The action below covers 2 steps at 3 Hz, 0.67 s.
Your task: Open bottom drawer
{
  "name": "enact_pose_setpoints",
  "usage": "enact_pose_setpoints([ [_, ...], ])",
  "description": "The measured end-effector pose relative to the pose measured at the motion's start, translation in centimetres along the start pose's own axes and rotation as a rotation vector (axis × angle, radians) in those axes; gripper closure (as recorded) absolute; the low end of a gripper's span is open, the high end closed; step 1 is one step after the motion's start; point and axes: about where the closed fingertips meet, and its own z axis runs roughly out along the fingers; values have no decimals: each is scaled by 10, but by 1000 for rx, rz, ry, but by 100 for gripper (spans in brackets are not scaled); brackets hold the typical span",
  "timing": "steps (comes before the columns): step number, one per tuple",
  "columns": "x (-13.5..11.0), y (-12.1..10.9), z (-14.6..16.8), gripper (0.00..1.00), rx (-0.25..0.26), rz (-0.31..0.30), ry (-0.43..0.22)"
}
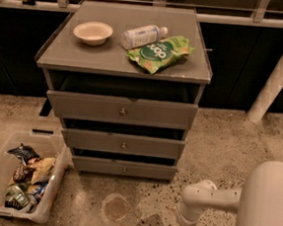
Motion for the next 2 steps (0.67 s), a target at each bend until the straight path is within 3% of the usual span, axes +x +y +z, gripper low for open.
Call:
enact_pose_setpoints([
  [1,0,0,0,0,1,0,0],
  [2,4,-2,1,0,47,22,31],
])
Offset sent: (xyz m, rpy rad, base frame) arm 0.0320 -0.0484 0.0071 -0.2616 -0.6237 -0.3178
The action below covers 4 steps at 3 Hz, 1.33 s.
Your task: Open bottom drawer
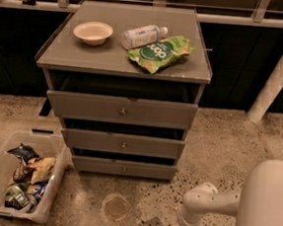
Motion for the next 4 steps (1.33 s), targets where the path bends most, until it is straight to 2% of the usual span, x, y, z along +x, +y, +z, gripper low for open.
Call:
enact_pose_setpoints([
  [1,25,18,-16,0,78,-17,95],
  [2,36,48,-39,0,218,43,69],
  [3,53,70,-41,0,265,123,61],
  [4,54,69,-38,0,262,130,57],
])
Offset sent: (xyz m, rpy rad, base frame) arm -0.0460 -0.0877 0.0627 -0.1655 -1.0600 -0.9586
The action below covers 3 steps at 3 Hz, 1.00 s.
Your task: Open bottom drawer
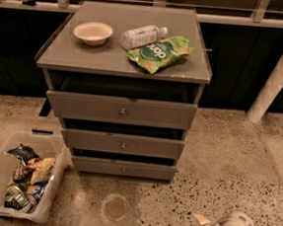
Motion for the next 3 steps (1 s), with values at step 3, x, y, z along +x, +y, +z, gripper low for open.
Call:
enact_pose_setpoints([
  [3,-118,5,119,0,54,-45,-317],
])
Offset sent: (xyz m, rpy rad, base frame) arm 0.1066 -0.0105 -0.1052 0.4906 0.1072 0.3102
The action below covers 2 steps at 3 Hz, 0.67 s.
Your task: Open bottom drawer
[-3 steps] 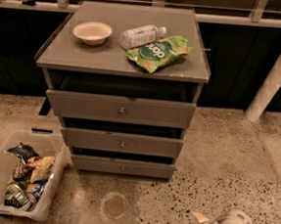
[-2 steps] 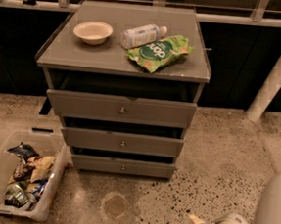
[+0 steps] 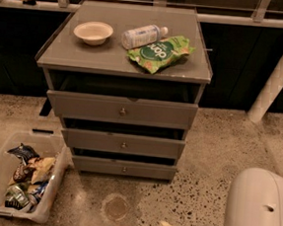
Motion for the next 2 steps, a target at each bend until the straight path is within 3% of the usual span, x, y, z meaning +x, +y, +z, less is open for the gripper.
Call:
enact_pose_setpoints([
  [2,-4,-6,0,0,21,-14,-17],
])
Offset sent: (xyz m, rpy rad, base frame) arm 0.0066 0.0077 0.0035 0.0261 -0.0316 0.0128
